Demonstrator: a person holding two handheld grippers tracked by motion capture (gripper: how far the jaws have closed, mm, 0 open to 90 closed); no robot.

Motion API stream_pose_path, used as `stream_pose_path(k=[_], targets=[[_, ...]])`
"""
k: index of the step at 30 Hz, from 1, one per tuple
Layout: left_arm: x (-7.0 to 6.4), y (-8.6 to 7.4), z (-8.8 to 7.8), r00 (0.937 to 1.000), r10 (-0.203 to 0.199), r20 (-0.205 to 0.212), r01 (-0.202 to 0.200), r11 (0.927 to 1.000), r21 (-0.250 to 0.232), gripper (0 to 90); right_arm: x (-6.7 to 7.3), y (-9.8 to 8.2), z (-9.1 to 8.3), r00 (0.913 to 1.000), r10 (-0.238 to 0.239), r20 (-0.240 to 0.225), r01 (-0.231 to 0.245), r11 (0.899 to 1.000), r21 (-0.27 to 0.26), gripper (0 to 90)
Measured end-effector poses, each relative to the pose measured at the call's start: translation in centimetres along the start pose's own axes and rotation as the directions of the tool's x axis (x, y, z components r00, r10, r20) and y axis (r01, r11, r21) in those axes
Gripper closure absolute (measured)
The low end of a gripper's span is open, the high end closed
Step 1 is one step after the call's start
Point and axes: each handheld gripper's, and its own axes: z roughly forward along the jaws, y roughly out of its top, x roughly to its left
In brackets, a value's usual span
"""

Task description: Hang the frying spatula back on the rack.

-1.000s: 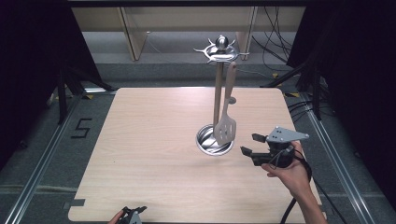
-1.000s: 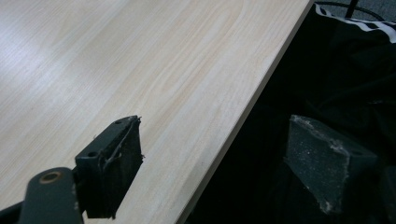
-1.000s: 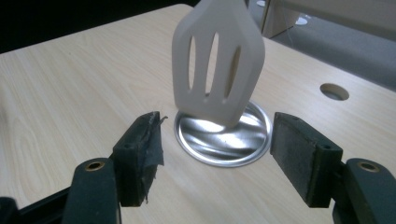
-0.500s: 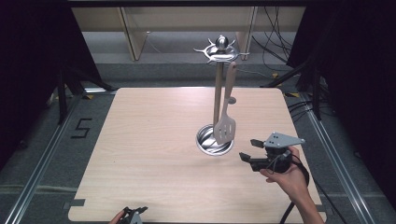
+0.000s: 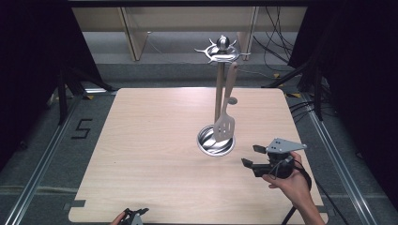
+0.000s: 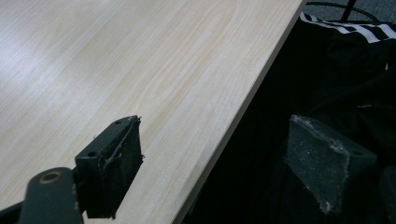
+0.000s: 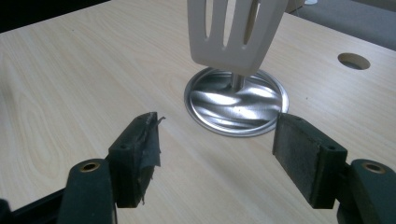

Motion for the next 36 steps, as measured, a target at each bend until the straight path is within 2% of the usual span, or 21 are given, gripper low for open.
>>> stream_pose_path(k=[1, 2, 6, 8, 9, 11, 12, 14, 16, 17, 19, 20, 21, 23, 24, 26, 27, 28, 30, 35, 36], targets=[[0.0, 0.0, 0.0, 1.0000, -0.002, 0.002, 0.002, 1.0000, -0.001, 17.9, -0.3, -0.2, 0.0, 0.9996, -0.030, 0.002, 0.030, 1.000, -0.008, 32.4], [0.0, 0.0, 0.0, 1.0000, -0.002, 0.002, 0.002, 1.0000, -0.001, 17.9, 0.0, -0.4, -0.1, 0.9999, 0.011, -0.001, -0.011, 1.000, 0.003, 32.3], [0.1, -0.1, 0.1, 1.0000, -0.005, 0.000, 0.005, 1.0000, -0.004, 17.9, -0.1, -0.7, -0.1, 1.0000, 0.001, -0.002, -0.001, 1.000, -0.001, 32.0], [0.0, 0.0, -0.1, 1.0000, -0.002, -0.005, 0.002, 1.0000, -0.003, 17.9, 0.1, -0.9, -0.3, 0.9997, 0.019, -0.016, -0.019, 1.000, 0.017, 31.7], [0.0, -0.1, 0.0, 1.0000, -0.007, 0.006, 0.007, 1.0000, -0.006, 17.9, 0.1, -1.1, -0.2, 0.9997, 0.018, -0.016, -0.018, 1.000, -0.011, 31.4], [0.0, 0.0, -0.1, 0.9999, 0.001, -0.013, -0.002, 1.0000, -0.006, 17.9, 0.1, -1.1, -0.2, 0.9997, 0.007, -0.025, -0.007, 1.000, 0.000, 31.2], [0.0, -0.1, -0.1, 0.9999, 0.000, -0.013, 0.000, 1.0000, -0.007, 17.9, 0.4, -1.3, -0.2, 0.9993, 0.028, -0.026, -0.028, 1.000, -0.002, 31.0], [0.0, -0.1, -0.1, 1.0000, -0.004, -0.008, 0.004, 0.9999, -0.011, 17.9, 0.6, -1.5, -0.1, 0.9990, 0.032, -0.031, -0.032, 0.999, 0.002, 30.3], [0.0, -0.1, -0.2, 0.9999, -0.009, -0.012, 0.009, 0.9999, -0.006, 17.9, 0.8, -1.7, -0.1, 0.9991, 0.016, -0.038, -0.016, 1.000, 0.000, 30.1], [0.0, -0.1, -0.2, 1.0000, 0.002, -0.009, -0.002, 1.0000, -0.004, 17.9, 0.8, -1.9, 0.2, 0.9988, -0.006, -0.048, 0.005, 1.000, -0.009, 29.9], [0.0, -0.1, -0.2, 0.9999, 0.007, -0.008, -0.007, 1.0000, -0.004, 17.9, 1.1, -2.2, 0.3, 0.9990, -0.005, -0.044, 0.005, 1.000, -0.004, 29.6], [-0.1, -0.1, -0.1, 1.0000, 0.000, 0.009, 0.000, 1.0000, -0.008, 17.9, 1.2, -2.3, 0.3, 0.9989, 0.002, -0.047, -0.002, 1.000, 0.004, 29.3], [-0.1, -0.1, -0.2, 1.0000, 0.004, -0.006, -0.004, 0.9999, -0.009, 17.9, 1.1, -2.5, 0.5, 0.9984, -0.033, -0.047, 0.032, 0.999, -0.008, 29.3], [0.0, 0.0, -0.3, 0.9999, 0.003, -0.015, -0.003, 0.9998, -0.017, 17.9, 1.4, -2.8, 0.6, 0.9989, -0.007, -0.046, 0.007, 1.000, 0.003, 29.0], [0.0, 0.0, -0.3, 0.9998, 0.003, -0.018, -0.003, 0.9999, -0.015, 17.8, 1.5, -2.9, 0.7, 0.9985, -0.018, -0.051, 0.018, 1.000, -0.006, 28.8], [0.0, -0.1, -0.2, 0.9999, -0.002, -0.011, 0.002, 0.9999, -0.014, 17.9, 1.7, -3.3, 0.9, 0.9979, -0.015, -0.062, 0.016, 1.000, 0.010, 28.6], [0.1, -0.1, -0.2, 0.9998, 0.008, -0.016, -0.008, 0.9999, -0.007, 17.9, 1.8, -3.4, 0.9, 0.9981, -0.019, -0.059, 0.019, 1.000, 0.004, 28.3], [0.0, -0.1, -0.2, 0.9998, 0.002, -0.019, -0.002, 1.0000, -0.006, 17.9, 2.0, -3.6, 0.9, 0.9979, -0.005, -0.065, 0.006, 1.000, 0.016, 28.4], [0.1, -0.1, -0.2, 0.9998, 0.001, -0.019, -0.002, 1.0000, -0.008, 17.9, 2.2, -3.9, 0.9, 0.9973, -0.011, -0.072, 0.011, 1.000, 0.001, 28.3], [0.1, -0.2, -0.2, 0.9998, 0.004, -0.020, -0.004, 1.0000, -0.009, 17.9, 3.0, -4.9, 0.7, 0.9961, 0.004, -0.089, -0.002, 1.000, 0.022, 28.2], [0.1, -0.2, -0.2, 0.9999, 0.002, -0.016, -0.002, 1.0000, -0.008, 17.9, 3.0, -5.1, 0.7, 0.9968, -0.002, -0.079, 0.003, 1.000, 0.016, 28.2]])
